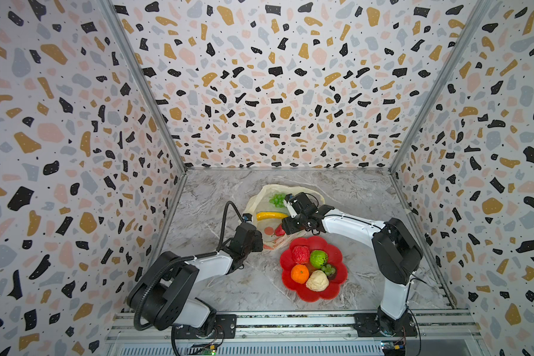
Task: Take fruits out of the plastic bag
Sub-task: Move the plastic bag to the center of the table, then pick up the fruit from the plastic bag.
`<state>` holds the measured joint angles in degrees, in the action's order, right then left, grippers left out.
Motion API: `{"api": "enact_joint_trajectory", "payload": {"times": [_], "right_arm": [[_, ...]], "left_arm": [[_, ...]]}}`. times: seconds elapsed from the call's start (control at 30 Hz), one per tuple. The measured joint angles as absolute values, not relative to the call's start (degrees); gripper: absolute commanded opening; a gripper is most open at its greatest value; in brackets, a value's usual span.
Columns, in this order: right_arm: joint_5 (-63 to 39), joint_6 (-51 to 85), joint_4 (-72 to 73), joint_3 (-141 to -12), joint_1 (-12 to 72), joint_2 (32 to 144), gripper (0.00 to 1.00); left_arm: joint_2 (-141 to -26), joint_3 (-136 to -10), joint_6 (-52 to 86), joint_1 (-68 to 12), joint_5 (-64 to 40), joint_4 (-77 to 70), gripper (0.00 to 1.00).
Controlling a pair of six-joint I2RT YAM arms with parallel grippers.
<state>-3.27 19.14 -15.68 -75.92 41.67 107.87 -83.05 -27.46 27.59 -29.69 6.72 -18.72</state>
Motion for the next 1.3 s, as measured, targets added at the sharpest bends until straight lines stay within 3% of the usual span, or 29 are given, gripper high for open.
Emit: {"api": "enact_joint_trajectory", "payload": {"times": [0.3,0.57,0.97,1.3], "right_arm": [[-12.32,19.55,-7.42,-70.26,33.74,107.94,0.69],[-19.57,19.97,-2.61,-71.44,28.08,112.99,0.59],[-23.4,23.4,1.19,-71.85,29.78,111.31,0.42],[-22.63,25.45,2.09,-74.46,29.91,114.54,0.37]], "left_arm": [[-89.49,-29.87,28.05,-29.69,5.65,-18.85,0.03],[-93.6,-32.84,28.6,-30.7,3.44,-21.56,0.03],[-93.56,-32.84,28.58,-30.94,3.22,-21.52,0.03],[-92.99,-32.82,28.58,-30.98,2.87,-20.62,0.03]]}}
